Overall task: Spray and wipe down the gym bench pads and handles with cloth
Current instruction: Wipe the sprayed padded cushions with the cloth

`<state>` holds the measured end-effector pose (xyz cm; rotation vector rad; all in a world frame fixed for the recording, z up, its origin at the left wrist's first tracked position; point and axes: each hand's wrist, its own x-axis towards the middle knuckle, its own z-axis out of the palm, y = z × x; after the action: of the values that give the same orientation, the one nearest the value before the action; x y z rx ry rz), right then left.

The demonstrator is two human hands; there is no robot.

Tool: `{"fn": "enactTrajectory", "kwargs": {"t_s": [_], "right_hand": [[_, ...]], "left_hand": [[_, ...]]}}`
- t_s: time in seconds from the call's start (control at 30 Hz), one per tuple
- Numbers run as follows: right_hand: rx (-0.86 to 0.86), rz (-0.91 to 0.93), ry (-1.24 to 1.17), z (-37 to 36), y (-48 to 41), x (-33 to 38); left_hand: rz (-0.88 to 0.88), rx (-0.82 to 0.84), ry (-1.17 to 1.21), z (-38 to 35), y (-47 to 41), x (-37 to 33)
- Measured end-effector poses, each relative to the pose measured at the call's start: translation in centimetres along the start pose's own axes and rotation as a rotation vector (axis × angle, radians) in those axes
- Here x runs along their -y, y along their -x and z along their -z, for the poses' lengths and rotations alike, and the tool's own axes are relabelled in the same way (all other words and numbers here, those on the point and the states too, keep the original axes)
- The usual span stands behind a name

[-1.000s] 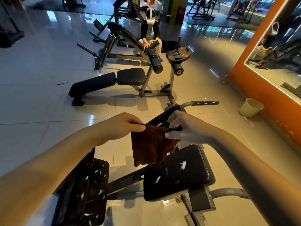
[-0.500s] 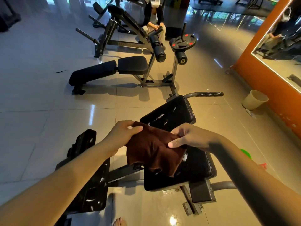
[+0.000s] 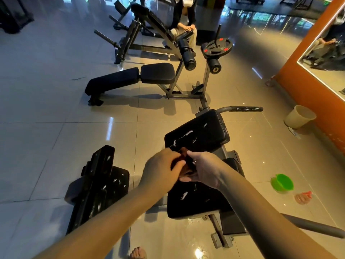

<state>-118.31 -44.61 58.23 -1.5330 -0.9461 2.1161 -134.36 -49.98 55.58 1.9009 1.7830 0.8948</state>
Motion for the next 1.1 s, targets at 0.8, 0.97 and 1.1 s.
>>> {"fn": "enactTrajectory", "kwargs": {"t_s": [0.8,0.97,1.1], "right_hand": [[-0.266,0.538,0.782,4.2,2.1,-2.2],[-0.356,0.713,1.014,4.4,1.4,-4.2],[-0.293,0.721,0.912,5.2,1.4,-4.3]], "left_hand": [[0.675,0.356,0.530,-0.5,-0.1,0.4],[0.864,0.287,0.659,-1.7,0.3,-0.1],[0.987,0.296,0.901,-1.7,0.6,-0.2]]}}
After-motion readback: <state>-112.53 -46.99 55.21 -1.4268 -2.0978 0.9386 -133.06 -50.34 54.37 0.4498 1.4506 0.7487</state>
